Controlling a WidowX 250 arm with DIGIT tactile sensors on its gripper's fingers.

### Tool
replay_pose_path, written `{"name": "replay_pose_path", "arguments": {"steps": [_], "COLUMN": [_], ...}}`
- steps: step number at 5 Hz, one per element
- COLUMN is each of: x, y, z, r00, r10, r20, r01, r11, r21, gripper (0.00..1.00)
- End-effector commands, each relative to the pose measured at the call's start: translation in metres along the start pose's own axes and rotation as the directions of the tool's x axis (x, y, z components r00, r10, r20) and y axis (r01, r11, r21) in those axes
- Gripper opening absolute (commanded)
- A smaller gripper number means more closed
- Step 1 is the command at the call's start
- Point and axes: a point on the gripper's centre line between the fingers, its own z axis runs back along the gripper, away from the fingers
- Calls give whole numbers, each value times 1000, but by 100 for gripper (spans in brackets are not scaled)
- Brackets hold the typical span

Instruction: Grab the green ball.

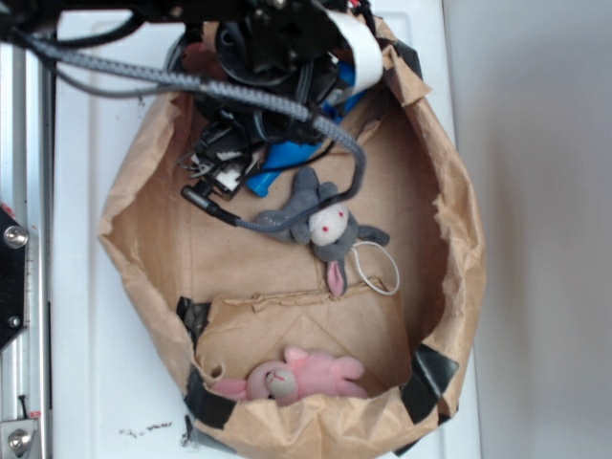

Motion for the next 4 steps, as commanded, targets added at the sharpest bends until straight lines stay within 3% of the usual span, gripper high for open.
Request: {"name": "replay_pose_path", "arguments": {"steps": [1, 4], "x": [5, -13], "y": [2, 3], "z": [13, -6], "r00": [1000, 999], "r10": [-1, -40], "r20": [15, 32], "r01": [1, 39], "r11": [999, 999], "r21": [39, 27], "gripper": [100, 100]}}
